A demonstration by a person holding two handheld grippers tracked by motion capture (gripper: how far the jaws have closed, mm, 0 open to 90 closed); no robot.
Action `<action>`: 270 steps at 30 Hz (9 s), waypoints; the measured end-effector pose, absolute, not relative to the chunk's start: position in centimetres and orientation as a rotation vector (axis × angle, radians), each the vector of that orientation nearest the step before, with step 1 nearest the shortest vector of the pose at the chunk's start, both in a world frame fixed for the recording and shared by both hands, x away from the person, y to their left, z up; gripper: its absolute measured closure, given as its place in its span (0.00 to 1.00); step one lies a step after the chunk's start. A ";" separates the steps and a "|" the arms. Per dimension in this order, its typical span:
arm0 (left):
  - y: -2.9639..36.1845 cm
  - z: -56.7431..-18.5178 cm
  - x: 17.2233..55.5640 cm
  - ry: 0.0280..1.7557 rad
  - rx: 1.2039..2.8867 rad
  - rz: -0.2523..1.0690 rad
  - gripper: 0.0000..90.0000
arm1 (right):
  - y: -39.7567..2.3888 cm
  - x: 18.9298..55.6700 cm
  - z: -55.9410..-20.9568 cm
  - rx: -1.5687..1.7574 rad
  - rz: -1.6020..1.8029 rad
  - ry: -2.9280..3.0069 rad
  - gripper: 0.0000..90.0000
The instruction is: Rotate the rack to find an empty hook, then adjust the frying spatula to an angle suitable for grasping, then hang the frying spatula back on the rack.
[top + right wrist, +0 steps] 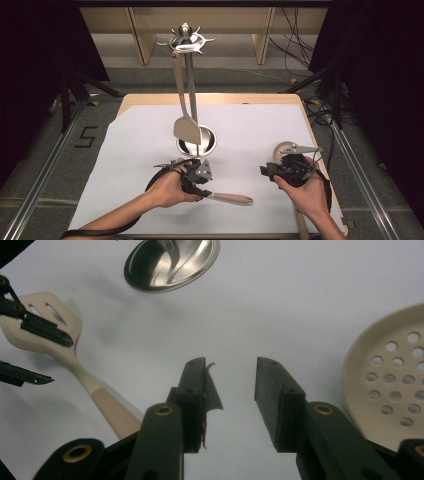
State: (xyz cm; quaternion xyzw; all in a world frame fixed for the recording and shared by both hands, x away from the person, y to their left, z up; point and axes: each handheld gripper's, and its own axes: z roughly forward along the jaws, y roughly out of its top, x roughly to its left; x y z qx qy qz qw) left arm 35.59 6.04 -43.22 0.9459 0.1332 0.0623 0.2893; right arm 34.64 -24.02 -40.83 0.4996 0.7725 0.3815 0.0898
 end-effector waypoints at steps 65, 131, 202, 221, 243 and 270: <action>3.2 -45.8 37.1 -0.006 2.994 0.015 0.85 | -24.5 34.7 -40.4 1.495 1.124 2.291 0.73; 9.1 -37.4 34.8 0.628 1.957 0.324 0.87 | -15.5 35.8 -33.3 1.062 1.775 2.077 0.61; 7.9 -32.0 37.6 0.767 1.828 0.223 0.86 | -17.9 35.6 -31.5 0.859 1.872 2.081 0.70; 7.9 -30.7 39.0 0.784 1.807 0.277 0.86 | -20.4 35.1 -38.4 1.042 1.536 2.117 0.70; 8.6 -29.4 39.8 0.807 1.776 0.317 0.86 | -22.3 34.7 -39.7 1.094 1.481 2.084 0.70; 8.0 -28.8 41.2 0.844 1.782 0.344 0.86 | -21.7 35.1 -39.6 1.096 1.507 2.109 0.69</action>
